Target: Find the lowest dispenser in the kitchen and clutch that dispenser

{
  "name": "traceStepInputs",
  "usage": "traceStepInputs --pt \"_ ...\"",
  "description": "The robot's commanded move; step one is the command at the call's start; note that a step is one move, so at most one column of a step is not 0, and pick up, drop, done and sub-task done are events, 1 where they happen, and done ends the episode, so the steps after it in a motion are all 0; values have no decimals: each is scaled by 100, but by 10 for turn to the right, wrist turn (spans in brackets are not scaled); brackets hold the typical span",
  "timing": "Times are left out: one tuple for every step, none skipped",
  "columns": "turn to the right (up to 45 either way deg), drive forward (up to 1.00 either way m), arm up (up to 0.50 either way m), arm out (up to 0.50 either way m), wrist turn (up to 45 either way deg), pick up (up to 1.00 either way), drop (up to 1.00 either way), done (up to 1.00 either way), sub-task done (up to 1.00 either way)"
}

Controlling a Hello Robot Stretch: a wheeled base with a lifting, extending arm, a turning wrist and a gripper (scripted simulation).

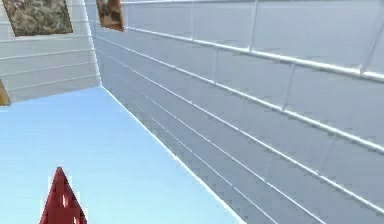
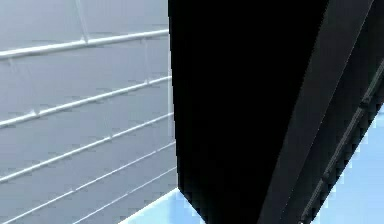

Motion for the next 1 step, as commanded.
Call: traceStepInputs --pt "0 55 0 0 0 0 0 0 0"
